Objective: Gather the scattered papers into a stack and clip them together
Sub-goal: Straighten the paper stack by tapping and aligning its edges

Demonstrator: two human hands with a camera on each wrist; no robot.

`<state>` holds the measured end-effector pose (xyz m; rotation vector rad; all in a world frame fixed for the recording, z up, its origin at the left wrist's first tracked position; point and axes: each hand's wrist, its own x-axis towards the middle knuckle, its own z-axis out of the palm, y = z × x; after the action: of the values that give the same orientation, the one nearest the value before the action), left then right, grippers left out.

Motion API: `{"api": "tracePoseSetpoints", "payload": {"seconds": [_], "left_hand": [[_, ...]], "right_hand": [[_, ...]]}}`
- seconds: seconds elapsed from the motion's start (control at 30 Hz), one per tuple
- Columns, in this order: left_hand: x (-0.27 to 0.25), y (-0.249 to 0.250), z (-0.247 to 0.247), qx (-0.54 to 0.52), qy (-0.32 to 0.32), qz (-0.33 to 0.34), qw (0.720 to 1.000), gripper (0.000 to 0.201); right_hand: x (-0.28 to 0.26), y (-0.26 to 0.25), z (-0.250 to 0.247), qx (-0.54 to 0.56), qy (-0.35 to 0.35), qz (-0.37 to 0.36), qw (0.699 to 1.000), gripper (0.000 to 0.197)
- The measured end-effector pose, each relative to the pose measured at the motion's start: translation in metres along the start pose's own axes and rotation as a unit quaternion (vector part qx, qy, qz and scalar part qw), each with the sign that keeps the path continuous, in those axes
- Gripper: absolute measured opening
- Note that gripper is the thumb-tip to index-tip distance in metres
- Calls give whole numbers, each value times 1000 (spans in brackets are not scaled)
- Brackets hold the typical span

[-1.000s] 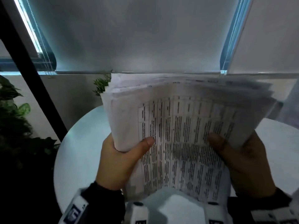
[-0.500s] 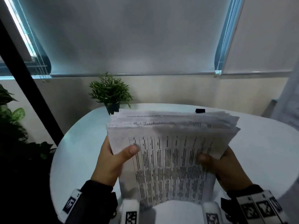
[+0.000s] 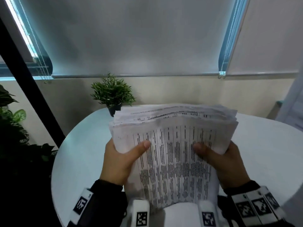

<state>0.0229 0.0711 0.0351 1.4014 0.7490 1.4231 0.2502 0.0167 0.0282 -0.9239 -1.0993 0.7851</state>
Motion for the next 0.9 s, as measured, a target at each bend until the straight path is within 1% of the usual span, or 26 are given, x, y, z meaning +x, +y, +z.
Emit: {"api": "tracePoseSetpoints", "payload": {"seconds": [0.03,0.07,0.1,0.13,0.17,0.2,0.27,0.3,0.33,0.37,0.4,0.43,0.47,0.5,0.57,0.6,0.63,0.67,0.7,0.77,0.8,0.83,0.87,0.9], "left_hand": [[2,5,1,1,10,13,1000,43],[6,10,-1,-5,8,28,1000,49],[9,14,-3,-13,-1,41,999,62],[11,16,-6,-15,-6,45,999,79],[13,15,-10,-15,-9,39,999,92],[12,13,-13,-16,-13,21,1000,98],[6,4,-12,0,-22,-13,1000,96],[3,2,-8,21,-16,-21,999,88],[0,0,-3,40,3,-21,999,78],[-1,1,-1,48,21,-16,999,71],[0,5,2,47,35,-16,998,68],[3,10,2,39,41,-8,998,70],[7,14,0,29,40,4,999,76],[10,15,-5,14,29,13,999,86],[12,13,-15,4,9,6,1000,106],[11,11,-18,-2,1,-5,1000,108],[7,8,-19,-5,-13,-20,1000,104],[2,7,-16,2,-28,-34,999,95],[-2,6,-11,17,-38,-41,998,81],[-4,5,-3,44,-13,-24,999,48],[-2,8,-1,42,4,-15,999,42],[2,13,0,33,9,1,999,44],[7,17,-1,21,2,16,1000,55],[9,19,-4,12,-5,23,1000,73]], "right_hand": [[2,-7,2,-3,10,-14,1000,35],[6,-14,4,0,11,-27,1000,35],[8,-18,3,10,0,-36,999,38],[10,-20,1,21,-12,-38,999,45],[10,-18,-3,25,-14,-31,999,56],[9,-14,-4,24,-16,-16,999,65],[5,-3,-4,17,-6,4,1000,65],[2,1,-1,9,-1,4,1000,65],[0,2,3,-1,8,-3,1000,62],[0,0,7,-6,18,-16,1000,54],[1,-5,10,-5,20,-32,999,46],[3,-12,11,2,17,-44,999,43],[7,-19,11,13,11,-55,998,44],[10,-23,7,26,-1,-62,998,51],[13,-23,-1,25,-23,-49,998,78],[10,-20,-3,12,-31,-32,999,83],[6,-14,-5,6,-32,-13,999,80],[2,-9,-6,4,-28,1,1000,71],[-2,-6,-4,1,-19,4,1000,61],[-4,-6,0,2,-5,-19,1000,50],[-1,-10,2,12,-3,-31,999,45],[4,-18,3,22,-4,-45,999,42],[8,-23,1,28,-3,-65,997,46],[11,-28,-2,33,-7,-85,996,56]]}}
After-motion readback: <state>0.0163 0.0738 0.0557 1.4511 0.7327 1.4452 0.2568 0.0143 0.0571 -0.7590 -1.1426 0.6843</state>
